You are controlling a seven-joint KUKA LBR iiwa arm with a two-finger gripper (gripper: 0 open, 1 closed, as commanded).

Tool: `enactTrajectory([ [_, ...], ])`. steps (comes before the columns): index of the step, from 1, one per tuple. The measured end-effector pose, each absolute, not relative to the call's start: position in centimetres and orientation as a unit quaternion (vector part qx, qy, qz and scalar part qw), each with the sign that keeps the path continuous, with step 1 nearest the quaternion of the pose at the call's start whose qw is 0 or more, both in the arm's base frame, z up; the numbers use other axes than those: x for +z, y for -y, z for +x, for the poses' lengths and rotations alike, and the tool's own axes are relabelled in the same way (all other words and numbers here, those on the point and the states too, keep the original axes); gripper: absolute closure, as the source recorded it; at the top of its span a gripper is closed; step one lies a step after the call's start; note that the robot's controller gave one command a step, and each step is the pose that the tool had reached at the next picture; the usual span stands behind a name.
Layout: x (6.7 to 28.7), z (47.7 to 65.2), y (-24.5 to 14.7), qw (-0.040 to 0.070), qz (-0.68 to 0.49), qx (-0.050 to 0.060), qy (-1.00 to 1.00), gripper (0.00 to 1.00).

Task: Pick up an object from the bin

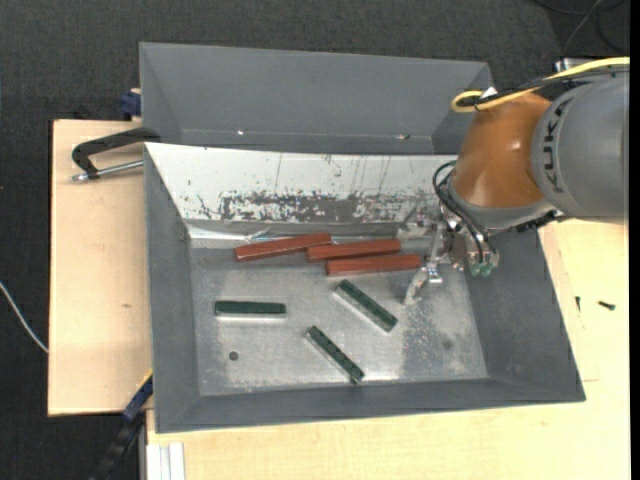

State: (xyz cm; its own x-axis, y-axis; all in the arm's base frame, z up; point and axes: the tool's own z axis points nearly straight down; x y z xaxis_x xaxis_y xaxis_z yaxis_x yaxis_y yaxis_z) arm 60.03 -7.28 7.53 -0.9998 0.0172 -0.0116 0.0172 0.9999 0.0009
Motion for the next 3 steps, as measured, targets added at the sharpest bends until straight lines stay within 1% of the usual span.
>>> enactTrajectory([
  [1,7.5,60.4,7.1,0.005,-0.035,-0.001,-0.999,0.0],
  [2,7.8,58.0,5.1,-0.001,0.123,0.0,-0.992,1.0],
  [3,7.6,58.3,5.1,0.009,0.124,0.0,-0.992,0.0],
])
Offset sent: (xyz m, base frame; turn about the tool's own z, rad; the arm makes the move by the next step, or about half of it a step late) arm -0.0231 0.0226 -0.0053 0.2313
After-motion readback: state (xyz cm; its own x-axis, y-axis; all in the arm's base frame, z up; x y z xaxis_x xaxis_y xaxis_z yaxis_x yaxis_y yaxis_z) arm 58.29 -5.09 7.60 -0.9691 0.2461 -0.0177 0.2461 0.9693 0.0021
